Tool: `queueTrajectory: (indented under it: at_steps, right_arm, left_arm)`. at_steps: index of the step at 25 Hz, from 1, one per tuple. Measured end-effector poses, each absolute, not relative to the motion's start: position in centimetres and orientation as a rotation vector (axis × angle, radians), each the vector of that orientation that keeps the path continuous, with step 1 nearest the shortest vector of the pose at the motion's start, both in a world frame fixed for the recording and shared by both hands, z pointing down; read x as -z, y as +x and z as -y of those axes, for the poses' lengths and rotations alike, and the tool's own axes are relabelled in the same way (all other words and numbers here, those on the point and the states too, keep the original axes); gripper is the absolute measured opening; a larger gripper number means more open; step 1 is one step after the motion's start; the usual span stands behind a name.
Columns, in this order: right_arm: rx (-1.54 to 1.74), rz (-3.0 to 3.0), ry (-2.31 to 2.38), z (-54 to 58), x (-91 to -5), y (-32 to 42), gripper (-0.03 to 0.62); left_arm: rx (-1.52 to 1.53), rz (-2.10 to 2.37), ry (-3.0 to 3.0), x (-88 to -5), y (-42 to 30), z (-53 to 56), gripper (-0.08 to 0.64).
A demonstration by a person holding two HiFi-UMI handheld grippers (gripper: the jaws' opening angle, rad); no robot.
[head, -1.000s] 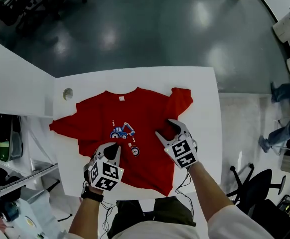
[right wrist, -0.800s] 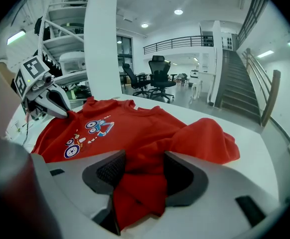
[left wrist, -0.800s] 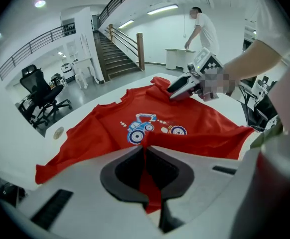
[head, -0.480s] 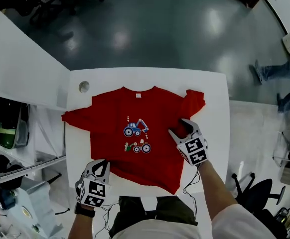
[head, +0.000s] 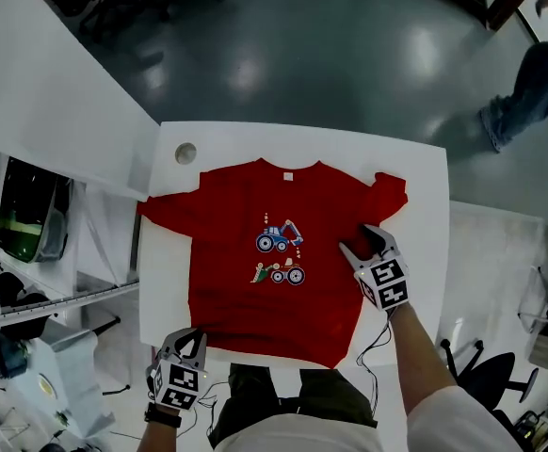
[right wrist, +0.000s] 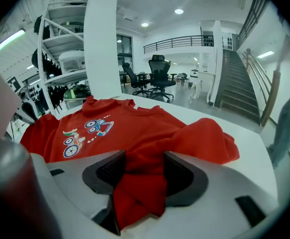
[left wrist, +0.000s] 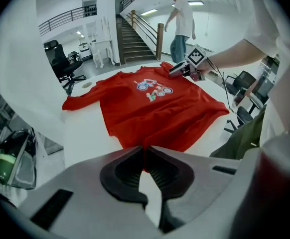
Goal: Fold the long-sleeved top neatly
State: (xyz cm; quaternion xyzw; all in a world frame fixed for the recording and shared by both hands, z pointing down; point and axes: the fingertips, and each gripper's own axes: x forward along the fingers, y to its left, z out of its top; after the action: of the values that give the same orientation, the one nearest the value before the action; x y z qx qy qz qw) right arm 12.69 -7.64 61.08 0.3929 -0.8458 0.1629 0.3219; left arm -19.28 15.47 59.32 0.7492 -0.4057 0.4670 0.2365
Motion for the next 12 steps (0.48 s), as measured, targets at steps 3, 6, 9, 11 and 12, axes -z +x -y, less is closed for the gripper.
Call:
queueTrajectory:
  at_steps: [3,6,9,11,12]
  right_arm:
    - [-0.428,2.221,1.034,7.6,-61.0,12.7,0.253]
    - [-0.425,2.223,1.033,7.7,-61.0,12.7,0.253]
    - [-0.425,2.223,1.036,7.8,-61.1,12.7,0.253]
    - [-0.428,2.22,1.037,7.7,-61.1,12.7,0.253]
    - [-0.429,2.22,1.037,7.6,-61.1,12.7,0.253]
  left_arm:
    - [-1.273,1.103,1.99,-61.4,-20.4,-18.3,0.025]
    - [-1.25,1.12,1.94,-63.0,-21.4,-19.8,0.025]
    - [-1.223,1.138,1.956,-63.4,-21.5,-19.8,0.026]
    - [-1.218,1.143,1.972,-63.2,-21.5,-20.0,0.026]
    - [-1.212,1.149,1.979,-63.2,-21.6,-20.1,0.026]
